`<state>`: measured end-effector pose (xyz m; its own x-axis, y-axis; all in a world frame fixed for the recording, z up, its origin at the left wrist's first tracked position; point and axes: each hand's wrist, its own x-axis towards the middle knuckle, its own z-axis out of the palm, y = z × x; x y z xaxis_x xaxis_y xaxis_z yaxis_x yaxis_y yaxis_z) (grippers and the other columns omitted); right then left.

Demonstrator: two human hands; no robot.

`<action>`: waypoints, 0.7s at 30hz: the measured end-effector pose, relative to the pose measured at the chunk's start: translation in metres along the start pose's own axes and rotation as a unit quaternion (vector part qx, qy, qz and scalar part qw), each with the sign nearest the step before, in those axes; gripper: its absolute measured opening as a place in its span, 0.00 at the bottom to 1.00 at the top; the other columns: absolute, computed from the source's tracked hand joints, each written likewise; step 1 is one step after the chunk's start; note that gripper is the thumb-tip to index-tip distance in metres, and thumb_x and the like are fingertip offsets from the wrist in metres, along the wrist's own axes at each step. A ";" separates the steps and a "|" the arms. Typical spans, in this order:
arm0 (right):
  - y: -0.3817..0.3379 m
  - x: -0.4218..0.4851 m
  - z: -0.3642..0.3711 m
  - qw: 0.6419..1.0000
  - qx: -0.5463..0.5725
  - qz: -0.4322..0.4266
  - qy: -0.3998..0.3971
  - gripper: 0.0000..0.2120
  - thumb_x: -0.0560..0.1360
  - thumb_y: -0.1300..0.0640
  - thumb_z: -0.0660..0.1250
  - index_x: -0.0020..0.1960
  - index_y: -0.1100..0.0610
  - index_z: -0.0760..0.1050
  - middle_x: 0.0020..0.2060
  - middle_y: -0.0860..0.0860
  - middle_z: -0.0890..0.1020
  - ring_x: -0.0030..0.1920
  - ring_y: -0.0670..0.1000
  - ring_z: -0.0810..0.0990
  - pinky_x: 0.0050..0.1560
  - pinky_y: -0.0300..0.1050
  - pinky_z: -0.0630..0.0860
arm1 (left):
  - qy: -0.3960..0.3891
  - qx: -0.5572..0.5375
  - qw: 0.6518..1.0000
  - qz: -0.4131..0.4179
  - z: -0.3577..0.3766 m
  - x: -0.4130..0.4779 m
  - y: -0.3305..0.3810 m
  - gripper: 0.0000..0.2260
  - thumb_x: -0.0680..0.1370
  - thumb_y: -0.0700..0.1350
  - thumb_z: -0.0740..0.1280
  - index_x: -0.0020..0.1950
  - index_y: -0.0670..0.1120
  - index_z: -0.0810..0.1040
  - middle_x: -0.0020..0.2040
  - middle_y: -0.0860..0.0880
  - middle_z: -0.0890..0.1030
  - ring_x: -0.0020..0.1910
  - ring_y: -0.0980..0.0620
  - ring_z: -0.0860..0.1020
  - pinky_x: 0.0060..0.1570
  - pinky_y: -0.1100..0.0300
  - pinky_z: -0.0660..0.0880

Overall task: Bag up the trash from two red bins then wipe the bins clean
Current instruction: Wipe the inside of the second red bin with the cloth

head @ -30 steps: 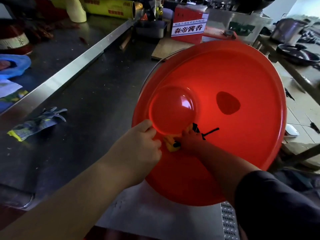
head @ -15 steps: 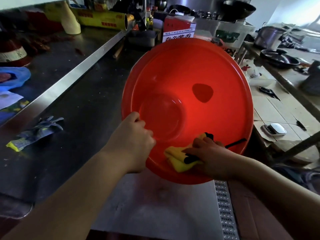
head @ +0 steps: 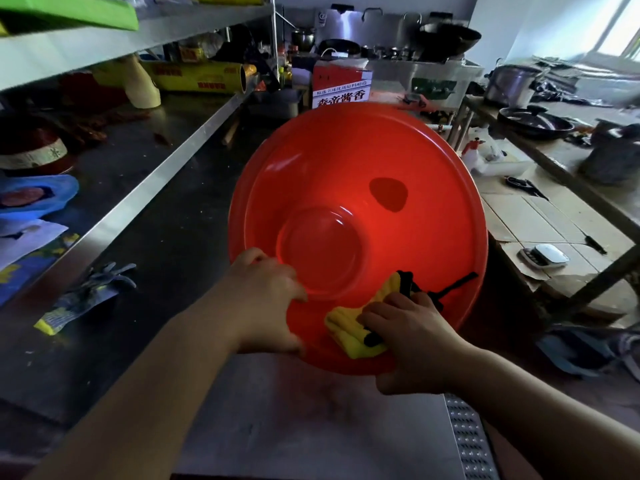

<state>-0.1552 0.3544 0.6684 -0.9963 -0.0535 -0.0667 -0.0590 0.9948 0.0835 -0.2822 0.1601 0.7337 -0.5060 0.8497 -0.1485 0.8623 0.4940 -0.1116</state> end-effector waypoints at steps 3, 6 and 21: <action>-0.003 -0.006 -0.003 1.000 -0.004 -0.028 0.007 0.33 0.49 0.33 0.57 0.49 0.48 0.76 0.42 0.43 0.79 0.40 0.51 0.78 0.39 0.50 0.73 | 0.111 -0.059 0.992 -0.026 -0.011 0.000 -0.010 0.35 0.63 0.74 0.49 0.61 0.59 0.75 0.62 0.59 0.72 0.64 0.54 0.65 0.63 0.53 0.54; -0.008 -0.017 -0.004 0.999 -0.007 -0.046 -0.008 0.31 0.49 0.34 0.57 0.48 0.48 0.75 0.43 0.42 0.78 0.41 0.51 0.77 0.39 0.48 0.70 | 0.250 -0.030 0.964 -0.086 -0.014 0.011 -0.024 0.23 0.71 0.60 0.64 0.65 0.57 0.73 0.69 0.50 0.65 0.66 0.42 0.58 0.63 0.49 0.53; -0.010 -0.008 -0.020 0.990 0.098 -0.013 -0.099 0.23 0.72 0.47 0.69 0.66 0.47 0.70 0.62 0.43 0.74 0.63 0.48 0.70 0.56 0.43 0.68 | 0.300 0.019 0.938 -0.173 -0.025 0.043 -0.031 0.36 0.78 0.42 0.62 0.77 0.50 0.42 0.75 0.42 0.48 0.69 0.35 0.59 0.58 0.43 0.69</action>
<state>-0.1482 0.3433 0.6876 -0.9618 -0.0815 -0.2613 -0.0528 0.9920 -0.1150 -0.3299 0.1862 0.7549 -0.6421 0.5968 0.4812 0.6417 0.7618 -0.0885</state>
